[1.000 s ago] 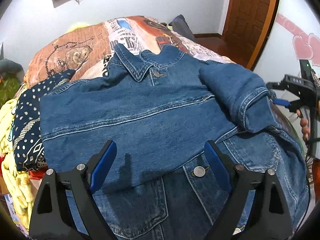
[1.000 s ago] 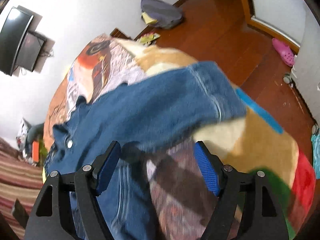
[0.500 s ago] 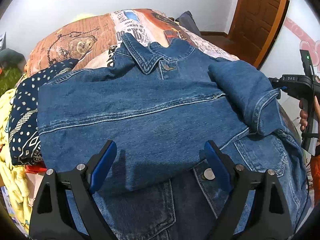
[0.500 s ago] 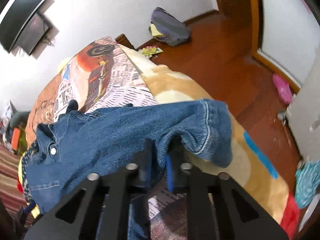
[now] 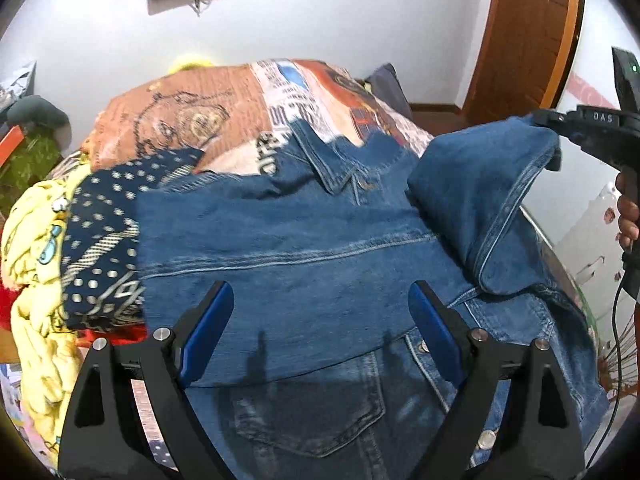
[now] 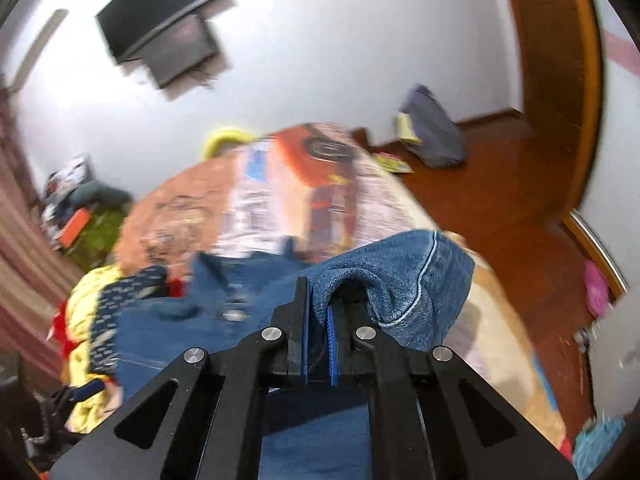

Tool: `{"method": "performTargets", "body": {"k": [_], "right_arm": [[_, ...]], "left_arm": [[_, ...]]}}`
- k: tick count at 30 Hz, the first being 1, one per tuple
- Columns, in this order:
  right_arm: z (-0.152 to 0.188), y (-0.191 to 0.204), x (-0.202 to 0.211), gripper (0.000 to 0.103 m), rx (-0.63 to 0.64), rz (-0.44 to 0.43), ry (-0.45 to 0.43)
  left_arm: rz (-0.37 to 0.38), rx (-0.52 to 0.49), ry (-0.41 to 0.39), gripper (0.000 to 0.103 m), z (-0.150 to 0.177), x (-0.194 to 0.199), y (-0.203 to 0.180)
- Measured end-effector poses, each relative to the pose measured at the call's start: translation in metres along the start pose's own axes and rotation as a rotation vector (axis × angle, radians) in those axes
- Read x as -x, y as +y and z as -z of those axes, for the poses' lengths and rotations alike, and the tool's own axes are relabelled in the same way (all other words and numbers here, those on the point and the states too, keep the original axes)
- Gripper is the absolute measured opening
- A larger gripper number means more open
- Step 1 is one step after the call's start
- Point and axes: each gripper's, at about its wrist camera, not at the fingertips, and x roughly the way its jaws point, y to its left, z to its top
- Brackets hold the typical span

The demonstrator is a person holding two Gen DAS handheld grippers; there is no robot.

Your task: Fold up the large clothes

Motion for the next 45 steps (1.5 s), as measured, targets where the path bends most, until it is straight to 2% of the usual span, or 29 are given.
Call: {"method": "performTargets", "body": {"k": [4,7,12,15,21,27,28,30,32,37,39,40,42,45], "right_arm": [[0.002,0.050,-0.009,0.006,0.062,-0.108,0.032],[0.014,0.090,-0.027,0.006,0.117,-0.170,0.090],[0.058,0.145,-0.073,0.006,0.222,-0.223,0.239],[0.088,0.165,-0.101,0.006,0.258,-0.242,0.336],[0.124,0.180,-0.129,0.006,0.286,-0.271,0.472],[0.131,0.179,-0.129,0.006,0.296,-0.271,0.561],[0.130,0.177,-0.127,0.009,0.290,-0.278,0.575],[0.127,0.169,-0.121,0.022,0.281,-0.275,0.605],[0.125,0.163,-0.112,0.044,0.290,-0.264,0.592],[0.107,0.138,-0.077,0.048,0.337,-0.210,0.475],[0.095,0.119,-0.060,0.056,0.337,-0.170,0.414],[0.091,0.112,-0.056,0.061,0.336,-0.153,0.391],[0.082,0.092,-0.042,0.063,0.338,-0.095,0.324],[0.078,0.068,-0.035,0.063,0.338,-0.023,0.293]], "left_arm": [[-0.012,0.026,-0.037,0.089,0.003,0.019,0.020],[-0.025,0.039,-0.046,0.089,0.008,0.028,0.033],[-0.053,0.068,-0.043,0.089,0.021,0.037,0.057],[-0.064,0.092,-0.033,0.089,0.029,0.039,0.071],[-0.081,0.134,-0.008,0.089,0.043,0.037,0.090],[-0.085,0.149,0.005,0.089,0.047,0.034,0.093],[-0.084,0.148,0.007,0.089,0.046,0.033,0.092],[-0.083,0.144,0.009,0.089,0.044,0.030,0.089],[-0.081,0.134,0.009,0.089,0.041,0.028,0.085],[-0.085,0.081,0.023,0.089,0.029,0.015,0.068],[-0.094,0.043,0.034,0.089,0.023,0.005,0.059],[-0.101,0.018,0.044,0.089,0.019,-0.002,0.053],[-0.118,-0.038,0.057,0.089,0.012,-0.015,0.042],[-0.177,-0.141,0.080,0.089,0.005,-0.043,0.022]]}}
